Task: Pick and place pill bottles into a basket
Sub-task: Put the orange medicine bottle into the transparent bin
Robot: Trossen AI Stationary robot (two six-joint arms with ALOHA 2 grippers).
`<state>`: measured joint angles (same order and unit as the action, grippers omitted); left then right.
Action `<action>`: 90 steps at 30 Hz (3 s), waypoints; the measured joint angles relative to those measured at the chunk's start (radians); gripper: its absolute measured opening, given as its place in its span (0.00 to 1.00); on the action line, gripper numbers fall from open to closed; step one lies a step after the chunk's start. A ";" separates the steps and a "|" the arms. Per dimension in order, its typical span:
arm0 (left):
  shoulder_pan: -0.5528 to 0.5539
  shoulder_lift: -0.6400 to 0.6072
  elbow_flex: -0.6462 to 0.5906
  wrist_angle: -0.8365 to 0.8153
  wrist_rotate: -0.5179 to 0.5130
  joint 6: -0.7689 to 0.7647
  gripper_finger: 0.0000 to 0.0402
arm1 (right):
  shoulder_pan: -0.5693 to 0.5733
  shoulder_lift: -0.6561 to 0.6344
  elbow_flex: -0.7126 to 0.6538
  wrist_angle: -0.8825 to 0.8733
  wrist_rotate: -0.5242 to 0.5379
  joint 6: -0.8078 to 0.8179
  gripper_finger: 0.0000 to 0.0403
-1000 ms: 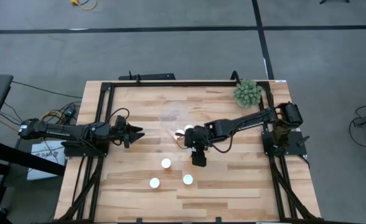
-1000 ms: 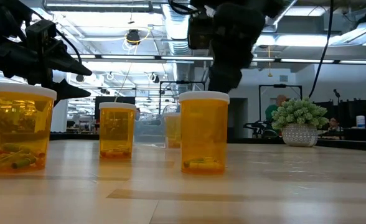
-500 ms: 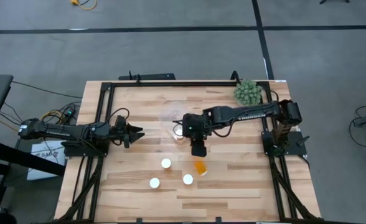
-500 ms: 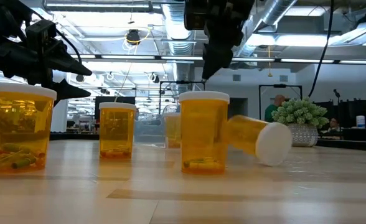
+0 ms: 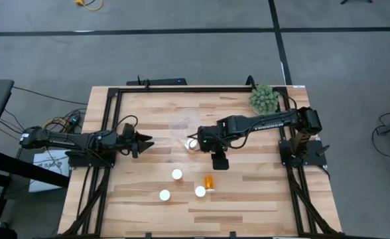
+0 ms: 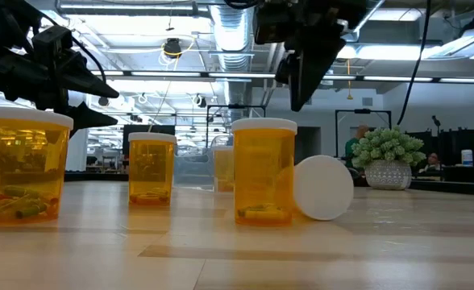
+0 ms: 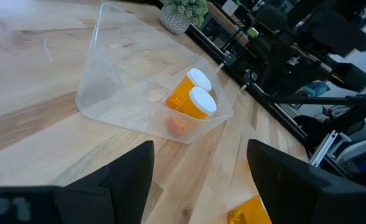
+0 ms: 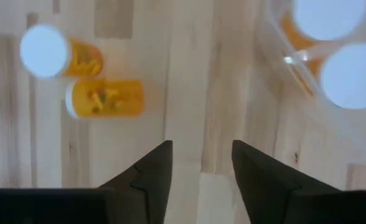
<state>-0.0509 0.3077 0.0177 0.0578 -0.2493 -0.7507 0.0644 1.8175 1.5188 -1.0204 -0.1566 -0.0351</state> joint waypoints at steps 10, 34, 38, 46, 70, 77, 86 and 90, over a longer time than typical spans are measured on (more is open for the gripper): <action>0.000 0.000 0.000 0.000 0.000 0.000 0.61 | 0.099 0.002 -0.002 0.032 0.028 -0.542 0.58; 0.000 0.014 0.000 0.000 0.034 -0.012 0.61 | 0.209 0.149 -0.007 0.128 0.240 -1.050 0.58; 0.000 0.013 0.000 0.000 0.034 -0.013 0.61 | 0.219 0.149 -0.007 0.129 0.242 -0.980 0.58; 0.000 0.013 0.000 0.000 0.034 -0.013 0.61 | 0.236 0.144 -0.007 0.086 0.293 -0.957 0.58; 0.000 0.013 0.000 0.000 0.034 -0.013 0.61 | 0.311 0.148 -0.007 0.094 0.240 -0.940 0.58; 0.000 0.013 0.000 0.001 0.034 -0.013 0.61 | 0.322 0.152 -0.007 0.105 0.237 -0.938 0.58; 0.000 0.013 0.000 0.001 0.034 -0.013 0.61 | 0.327 0.152 -0.041 0.141 0.207 -0.934 0.58; 0.000 0.013 0.000 0.001 0.034 -0.013 0.61 | 0.328 0.152 -0.062 0.177 0.208 -0.956 0.58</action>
<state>-0.0513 0.3202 0.0174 0.0586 -0.2153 -0.7635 0.3923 1.9694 1.4572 -0.8434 0.0509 -0.9915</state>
